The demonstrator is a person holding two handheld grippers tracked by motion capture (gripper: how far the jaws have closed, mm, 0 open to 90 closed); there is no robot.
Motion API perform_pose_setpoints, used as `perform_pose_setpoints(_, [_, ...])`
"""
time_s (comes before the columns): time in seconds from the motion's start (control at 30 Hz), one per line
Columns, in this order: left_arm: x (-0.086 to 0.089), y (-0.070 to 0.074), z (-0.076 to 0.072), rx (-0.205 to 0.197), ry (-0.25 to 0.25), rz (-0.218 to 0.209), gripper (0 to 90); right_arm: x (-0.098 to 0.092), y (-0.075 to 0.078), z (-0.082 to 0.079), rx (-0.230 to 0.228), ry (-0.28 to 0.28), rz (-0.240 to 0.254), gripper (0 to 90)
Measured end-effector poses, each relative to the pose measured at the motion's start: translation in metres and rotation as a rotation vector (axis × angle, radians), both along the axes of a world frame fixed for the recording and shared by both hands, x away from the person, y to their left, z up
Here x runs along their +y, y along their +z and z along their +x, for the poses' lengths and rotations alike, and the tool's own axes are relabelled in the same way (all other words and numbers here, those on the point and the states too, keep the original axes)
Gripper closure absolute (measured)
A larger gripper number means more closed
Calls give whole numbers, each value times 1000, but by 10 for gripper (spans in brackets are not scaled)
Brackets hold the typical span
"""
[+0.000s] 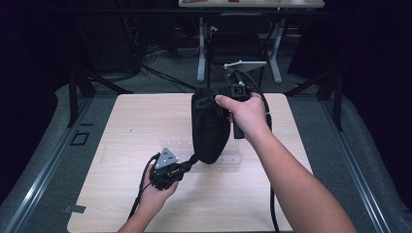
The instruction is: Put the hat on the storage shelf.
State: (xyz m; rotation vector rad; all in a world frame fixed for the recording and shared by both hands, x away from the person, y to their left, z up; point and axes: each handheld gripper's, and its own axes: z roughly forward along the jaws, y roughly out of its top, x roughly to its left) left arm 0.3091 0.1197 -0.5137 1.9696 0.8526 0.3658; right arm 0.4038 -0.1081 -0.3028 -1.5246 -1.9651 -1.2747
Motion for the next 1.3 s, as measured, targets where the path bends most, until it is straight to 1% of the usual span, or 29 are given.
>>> perform_pose_setpoints(0.03, [0,1,0,1,-5,6,841,1,0,0,-1,3,-1,871])
perform_pose_setpoints(0.07, [0,2,0,2,-5,7,816,1,0,0,0,3,-2,872])
perform_pose_setpoints(0.1, [0,3,0,-4,-5,2,816,1,0,0,0,3,-2,872])
perform_pose_setpoints(0.17, [0,10,-1,-13,-6,-21,764,1,0,-1,0,4,-3,872])
perform_pose_setpoints(0.27, [-2,19,-2,-30,-11,-18,750,2,0,-1,-2,6,-2,871])
perform_pose_setpoints(0.33, [-5,25,-2,-45,-18,-6,744,2,0,-1,-2,6,-2,872])
perform_pose_setpoints(0.4, [-7,28,-2,-49,-21,3,749,3,0,-1,-1,9,-1,871])
perform_pose_setpoints(0.5, [-10,28,-2,-56,-21,25,794,4,0,-1,-4,12,1,870])
perform_pose_setpoints(0.57, [-11,28,-3,-71,-18,39,810,4,0,-1,-6,15,4,863])
perform_pose_setpoints(0.6, [-11,27,-3,-80,-19,50,816,4,0,-1,-6,12,7,860])
perform_pose_setpoints(0.77, [-11,26,-5,-96,-23,70,830,5,-3,-2,-1,23,34,828])
perform_pose_setpoints(0.83, [-11,26,-6,-105,-26,82,835,6,-2,-4,-5,28,35,818])
perform_pose_setpoints(0.93, [-9,24,-5,-104,-22,79,839,6,0,-4,-5,36,40,800])
perform_pose_setpoints(1.07, [-4,20,-2,-78,-1,71,848,3,2,-5,-5,40,51,787])
perform_pose_setpoints(1.13, [-2,16,-1,-67,6,87,849,1,2,-5,-9,34,46,788])
perform_pose_setpoints(1.2, [0,10,0,-57,14,94,849,-2,2,-5,-7,31,46,790])
perform_pose_setpoints(1.23, [0,6,1,-41,20,86,848,-3,2,-5,-8,28,45,791])
perform_pose_setpoints(1.27, [1,4,2,-31,18,90,848,-5,2,-5,-7,25,48,792])
perform_pose_setpoints(1.3, [3,1,2,-32,23,76,847,-5,2,-5,-7,24,47,793])
